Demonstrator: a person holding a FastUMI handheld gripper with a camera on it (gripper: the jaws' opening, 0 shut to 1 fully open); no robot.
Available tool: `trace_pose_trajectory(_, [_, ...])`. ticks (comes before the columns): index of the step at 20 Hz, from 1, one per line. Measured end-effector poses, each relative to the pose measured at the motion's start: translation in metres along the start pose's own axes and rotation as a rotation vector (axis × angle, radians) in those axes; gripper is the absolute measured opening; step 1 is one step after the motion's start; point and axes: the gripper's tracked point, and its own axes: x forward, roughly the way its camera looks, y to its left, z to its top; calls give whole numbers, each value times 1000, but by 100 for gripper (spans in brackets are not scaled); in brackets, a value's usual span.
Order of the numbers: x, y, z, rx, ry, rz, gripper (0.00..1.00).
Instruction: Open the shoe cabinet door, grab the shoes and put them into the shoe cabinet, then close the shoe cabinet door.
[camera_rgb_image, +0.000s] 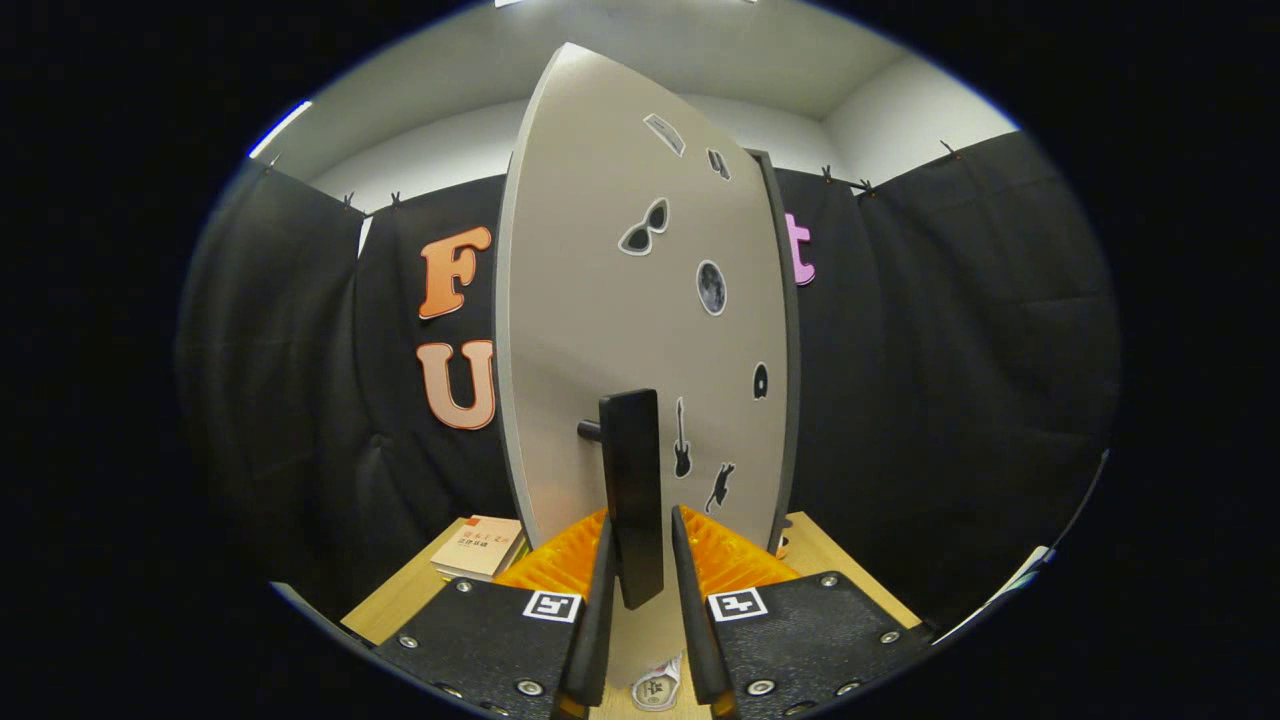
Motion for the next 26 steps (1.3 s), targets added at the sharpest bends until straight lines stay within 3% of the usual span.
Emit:
trace_pose_trajectory(7, [-28, -65, -3, 15, -11, -109, 32])
trace_pose_trajectory(26, [-60, -161, -10, 26, 9, -220, 39])
